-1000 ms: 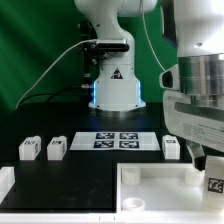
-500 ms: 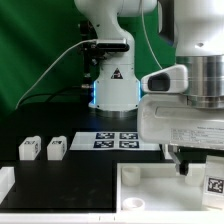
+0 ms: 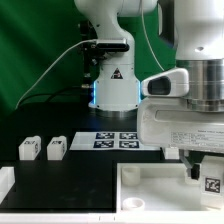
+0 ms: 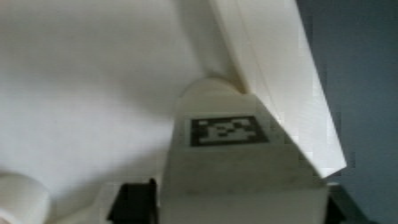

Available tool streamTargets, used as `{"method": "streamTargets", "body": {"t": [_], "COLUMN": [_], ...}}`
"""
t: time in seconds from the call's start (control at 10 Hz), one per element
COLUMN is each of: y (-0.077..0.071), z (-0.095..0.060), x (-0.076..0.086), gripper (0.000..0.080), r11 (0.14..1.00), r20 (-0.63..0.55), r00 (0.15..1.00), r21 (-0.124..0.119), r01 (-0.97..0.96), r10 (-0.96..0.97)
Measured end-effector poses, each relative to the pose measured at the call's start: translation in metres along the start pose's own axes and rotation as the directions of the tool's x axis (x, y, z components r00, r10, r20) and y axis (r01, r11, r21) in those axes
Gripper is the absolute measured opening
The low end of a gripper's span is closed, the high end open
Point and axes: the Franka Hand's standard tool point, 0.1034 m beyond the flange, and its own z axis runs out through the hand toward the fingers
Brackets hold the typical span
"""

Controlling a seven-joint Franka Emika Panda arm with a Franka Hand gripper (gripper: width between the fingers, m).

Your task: Assemble one leg

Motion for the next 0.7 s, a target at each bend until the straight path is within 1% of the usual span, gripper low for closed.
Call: {"method": "streamTargets", "body": {"t": [0.2,0.3,0.4,0.5,0.6,0.7], "y": [0.0012,0.002,0.0042,0.0058,0.0057,0.0033], "z": [0.0002,-0.0011,-0.0018,-0.0005,0.0016,0.0021], "x": [0.0007,0.002,0.0028,0.0012,-0.0011,-0.0026], "gripper": [0.0291,0.0291,0.0291,0.0291,0.0292,0.0292], "r11": [0.974,0.924,0.814,0.671,0.463,0.159], "r20": [0.001,0.01,0.023,0.033,0.043,0.062], "r00": [0.974,0.924,0.814,0.67,0.462,0.157], "r21": [-0.003,-0.012,-0.021,-0.028,-0.03,-0.02], "r01": [-0.227,-0.383,-0.58,-0.741,-0.886,-0.987], "r10": [0.227,0.383,0.58,0.741,0.886,0.986]}}
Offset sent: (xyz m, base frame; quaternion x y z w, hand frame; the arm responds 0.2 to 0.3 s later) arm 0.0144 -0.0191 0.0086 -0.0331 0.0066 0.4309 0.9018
